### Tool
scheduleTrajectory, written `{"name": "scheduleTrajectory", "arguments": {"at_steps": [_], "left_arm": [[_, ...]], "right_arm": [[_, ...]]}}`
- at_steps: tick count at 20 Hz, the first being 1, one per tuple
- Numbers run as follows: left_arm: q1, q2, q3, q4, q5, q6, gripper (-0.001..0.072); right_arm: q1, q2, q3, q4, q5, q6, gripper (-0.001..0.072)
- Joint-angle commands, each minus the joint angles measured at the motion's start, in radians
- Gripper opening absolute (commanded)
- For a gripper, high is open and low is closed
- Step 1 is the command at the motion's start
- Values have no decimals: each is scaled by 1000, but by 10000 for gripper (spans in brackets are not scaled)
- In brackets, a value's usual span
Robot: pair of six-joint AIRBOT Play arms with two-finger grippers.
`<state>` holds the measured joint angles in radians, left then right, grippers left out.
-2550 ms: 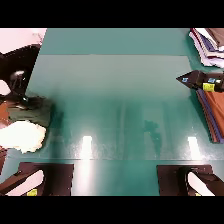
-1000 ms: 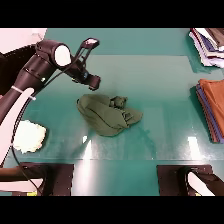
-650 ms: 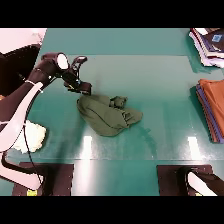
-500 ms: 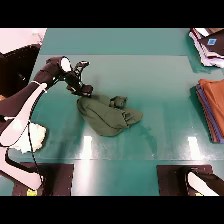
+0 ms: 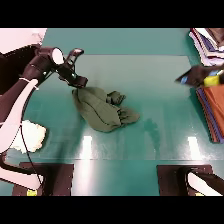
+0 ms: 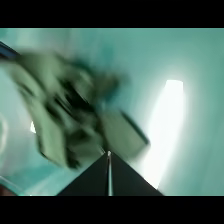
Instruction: Fold the shirts.
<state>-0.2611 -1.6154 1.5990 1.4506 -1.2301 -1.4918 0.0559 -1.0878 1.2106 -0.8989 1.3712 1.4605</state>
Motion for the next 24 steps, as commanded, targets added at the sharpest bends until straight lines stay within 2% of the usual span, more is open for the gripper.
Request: {"name": "scheduleTrajectory", "arguments": {"at_steps": [1,2,5,7,11,12,13,14,15,18,22,24], "left_arm": [[1,54,8,43,6,0,28],[1,54,8,42,6,0,28],[1,54,8,37,7,-1,28],[1,54,8,37,3,-1,28],[1,54,8,38,-17,0,29],[1,54,8,38,-20,-1,28],[1,54,8,38,-25,-1,28],[1,55,8,37,-34,-1,28],[1,62,8,36,-39,-2,28],[1,164,9,37,-15,-4,28],[1,446,9,32,82,-5,28],[1,592,9,-21,134,-4,28]], "right_arm": [[68,-27,-298,11,-125,36,431],[104,-51,-368,50,-164,34,471],[256,-155,-485,202,-299,-23,470],[341,-235,-488,274,-375,-31,470],[428,-353,-412,324,-465,-41,468],[438,-371,-386,322,-475,-41,445],[443,-384,-365,322,-481,-42,346],[444,-392,-343,322,-482,-58,209],[442,-394,-317,320,-479,-90,20],[393,-329,-229,298,-436,-124,14],[264,-91,-23,136,-392,-122,13],[198,14,98,100,-357,-122,13]]}}
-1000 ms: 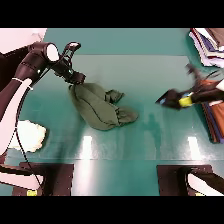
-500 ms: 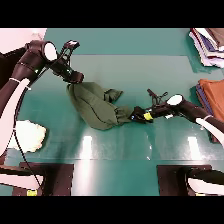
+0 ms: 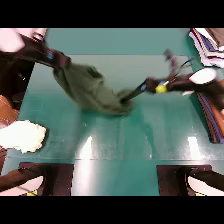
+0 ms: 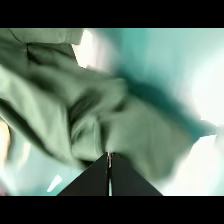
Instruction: Fold the shirts.
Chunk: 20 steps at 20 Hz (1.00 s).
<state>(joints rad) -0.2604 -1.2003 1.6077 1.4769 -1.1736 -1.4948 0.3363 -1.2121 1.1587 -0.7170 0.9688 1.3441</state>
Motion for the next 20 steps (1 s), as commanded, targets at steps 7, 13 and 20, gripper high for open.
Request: {"name": "scheduleTrajectory", "arguments": {"at_steps": [7,13,20], "left_arm": [[0,404,-11,-236,193,3,27],[-6,404,-443,-311,98,4,27],[-304,404,-939,-362,64,11,28]], "right_arm": [[-201,327,432,-212,160,15,12],[-195,272,388,-253,422,70,12],[-130,269,20,-299,391,90,12]]}}
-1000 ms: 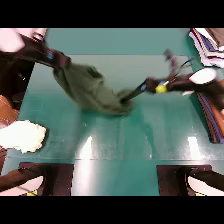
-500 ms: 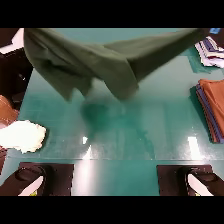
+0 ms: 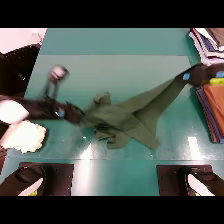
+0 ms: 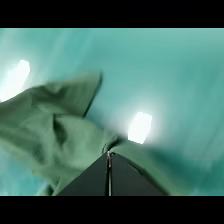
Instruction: Fold the shirts.
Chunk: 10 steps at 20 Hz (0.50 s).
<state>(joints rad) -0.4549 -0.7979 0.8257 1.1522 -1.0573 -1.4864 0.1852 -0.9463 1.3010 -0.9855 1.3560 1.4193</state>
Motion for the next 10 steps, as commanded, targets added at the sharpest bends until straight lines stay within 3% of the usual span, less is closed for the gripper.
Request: {"name": "scheduleTrajectory", "arguments": {"at_steps": [1,3,4,5,6,10], "left_arm": [[-148,1,-172,-54,-80,2,28],[-193,3,-173,-101,-102,2,30],[-195,3,-169,-141,-101,2,181],[-195,3,-157,-159,-94,2,508],[-193,3,-130,-158,-84,-3,679],[-79,3,54,-82,-58,-46,677]], "right_arm": [[20,3,-155,-31,0,14,12],[20,3,-188,-31,-2,14,12],[20,3,-200,-31,-6,14,12],[20,3,-208,-30,-8,14,12],[18,3,-215,-30,-11,14,12],[18,3,-216,-30,-14,14,12]]}}
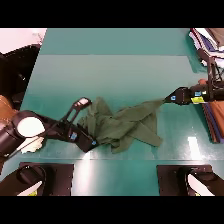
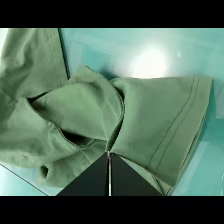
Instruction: Fold the shirts.
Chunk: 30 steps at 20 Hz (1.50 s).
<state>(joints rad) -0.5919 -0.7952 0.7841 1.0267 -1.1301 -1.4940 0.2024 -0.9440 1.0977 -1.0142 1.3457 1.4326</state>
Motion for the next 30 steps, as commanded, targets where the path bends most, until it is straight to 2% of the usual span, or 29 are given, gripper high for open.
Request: {"name": "scheduleTrajectory", "arguments": {"at_steps": [1,3,5,9,12,16,17,19,20,21,26,30], "left_arm": [[106,-1,128,108,28,-66,676],[230,-23,146,177,69,-98,676],[315,-99,146,171,69,-76,677],[322,-314,146,51,50,38,677],[322,-462,146,-37,49,85,676],[322,-563,146,-72,116,88,676],[322,-567,148,-76,136,88,607],[322,-567,156,-85,181,89,255],[322,-566,167,-85,193,89,116],[323,-567,185,-82,199,92,29],[356,-530,375,126,110,53,27],[453,-437,475,177,69,55,28]], "right_arm": [[1,0,-12,-2,-4,1,12],[1,0,-12,-1,-10,1,12],[1,0,-12,-1,-26,1,12],[1,0,-12,-2,-43,3,13],[1,0,-12,-1,-81,11,12],[1,-2,-12,-1,-117,26,12],[1,-8,-12,0,-116,26,13],[1,-30,-12,1,-114,39,13],[1,-43,-12,2,-117,45,13],[1,-55,-12,1,-123,45,13],[-43,-120,43,-1,-191,43,13],[-112,-236,211,-1,-189,9,15]]}}
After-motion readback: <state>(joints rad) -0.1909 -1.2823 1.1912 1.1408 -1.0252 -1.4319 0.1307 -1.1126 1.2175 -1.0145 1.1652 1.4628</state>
